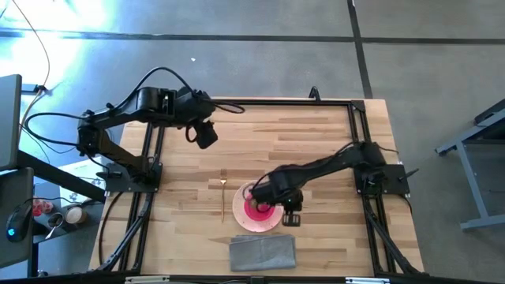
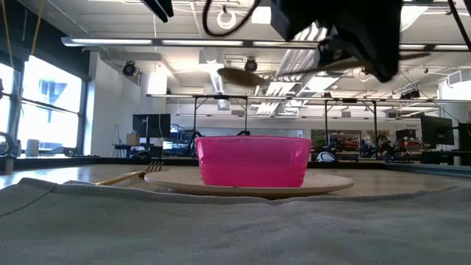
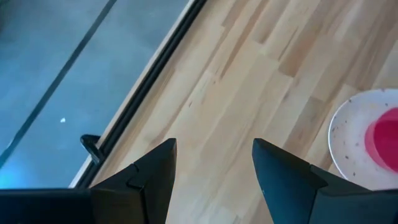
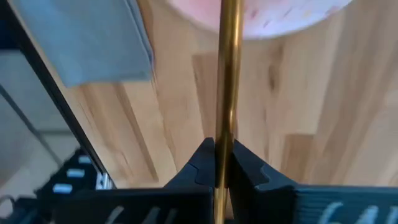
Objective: Set table place
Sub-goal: Put the gold spoon into the pink bowl
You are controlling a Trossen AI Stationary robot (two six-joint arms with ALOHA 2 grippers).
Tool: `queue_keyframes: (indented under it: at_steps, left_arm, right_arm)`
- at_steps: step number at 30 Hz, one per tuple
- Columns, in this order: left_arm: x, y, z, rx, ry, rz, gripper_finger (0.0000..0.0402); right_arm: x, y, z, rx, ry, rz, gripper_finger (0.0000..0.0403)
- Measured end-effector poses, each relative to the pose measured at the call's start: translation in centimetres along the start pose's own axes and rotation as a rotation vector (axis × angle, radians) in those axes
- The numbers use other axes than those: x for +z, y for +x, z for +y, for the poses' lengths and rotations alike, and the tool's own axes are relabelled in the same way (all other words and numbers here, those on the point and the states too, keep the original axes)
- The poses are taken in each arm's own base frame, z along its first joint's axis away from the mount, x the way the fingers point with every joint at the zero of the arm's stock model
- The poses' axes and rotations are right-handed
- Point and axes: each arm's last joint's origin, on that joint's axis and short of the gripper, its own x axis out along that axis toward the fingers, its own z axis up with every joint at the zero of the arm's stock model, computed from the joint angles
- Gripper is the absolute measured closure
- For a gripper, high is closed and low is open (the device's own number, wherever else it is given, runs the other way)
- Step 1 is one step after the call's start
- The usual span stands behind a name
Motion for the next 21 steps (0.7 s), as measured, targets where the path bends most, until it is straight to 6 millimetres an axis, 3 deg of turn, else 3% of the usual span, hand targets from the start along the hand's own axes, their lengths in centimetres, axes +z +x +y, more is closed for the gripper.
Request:
queue_keyframes:
  at_steps: [5, 12, 21]
  left_arm:
    - [-0.4, 0.0, 0.1, -0.008, 0.016, 0.042, 0.0200]
    - [-0.4, 0.0, 0.1, -0.011, 0.015, 0.041, 0.0200]
    - [-0.4, 0.0, 0.0, -0.011, 0.008, 0.040, 0.0200]
  right_arm:
    - [0.1, 2.1, 0.0, -0.021, 0.004, 0.124, 0.0403]
    - [1.6, 2.8, -1.3, 0.030, 0.013, 0.029, 0.0403]
    - [1.4, 4.7, -3.0, 0.069, 0.043, 0.116, 0.0403]
